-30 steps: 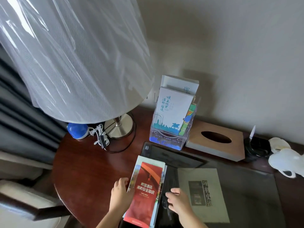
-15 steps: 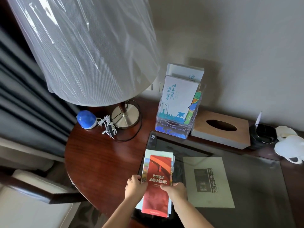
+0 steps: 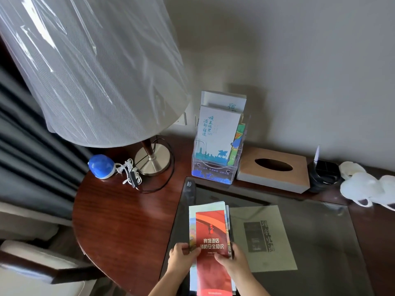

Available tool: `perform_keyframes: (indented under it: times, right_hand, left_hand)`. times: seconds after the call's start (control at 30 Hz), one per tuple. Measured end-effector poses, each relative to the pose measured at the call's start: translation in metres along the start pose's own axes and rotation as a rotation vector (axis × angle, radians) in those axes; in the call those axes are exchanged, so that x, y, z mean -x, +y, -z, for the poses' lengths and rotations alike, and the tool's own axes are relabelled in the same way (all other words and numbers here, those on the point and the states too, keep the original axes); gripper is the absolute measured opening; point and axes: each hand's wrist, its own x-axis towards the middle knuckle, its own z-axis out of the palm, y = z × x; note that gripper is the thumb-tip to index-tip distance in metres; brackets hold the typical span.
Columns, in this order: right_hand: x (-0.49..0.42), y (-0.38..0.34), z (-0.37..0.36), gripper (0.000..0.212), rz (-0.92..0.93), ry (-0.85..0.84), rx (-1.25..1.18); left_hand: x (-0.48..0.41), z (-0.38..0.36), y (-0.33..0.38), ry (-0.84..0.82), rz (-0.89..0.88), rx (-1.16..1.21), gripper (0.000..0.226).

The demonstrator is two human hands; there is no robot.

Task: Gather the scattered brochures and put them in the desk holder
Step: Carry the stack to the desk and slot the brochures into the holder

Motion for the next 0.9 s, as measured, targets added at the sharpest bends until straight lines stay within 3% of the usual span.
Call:
perform_keyframes:
  times: [0.1,0.17,0.3,0.37,0.5,0.73,0.9]
  right_hand:
    - [0.005,-0.002,0.014,0.040,0.086,-0.037,-0.078]
    - [0.007,-0.009,0.023,0.041,0.154,-0.050,-0.076]
    - [0.008,-0.029,0.038,0.040,0.331,0.026,-0.012]
    - [0.005,-0.038,0.045,0.040,0.384,0.068,0.012]
    - [0.000,-0.044,0.057,0.038,0.404,0.122,-0.018]
    - [0.000,-0.029,0.061,0.047,0.478,0.079,-0.012]
    - [-0.006,-0.031,0.065,0.042,0.516,0.086,0.196]
  left_hand:
    - [0.004,-0.007,0.019,-0.160,0.024,0.396,0.056]
    - [0.007,-0.007,0.030,-0.276,-0.065,0.482,0.058]
    - [0.014,-0.011,0.052,-0.286,-0.434,0.325,0.044]
    - [0.016,-0.016,0.063,-0.189,-0.552,0.244,0.033]
    - [0.022,-0.027,0.070,-0.115,-0.740,0.120,0.033]
    - [0.015,-0.034,0.059,-0.114,-0.793,0.019,0.055]
    - [0.009,-0.032,0.066,-0.104,-0.786,-0.110,0.034]
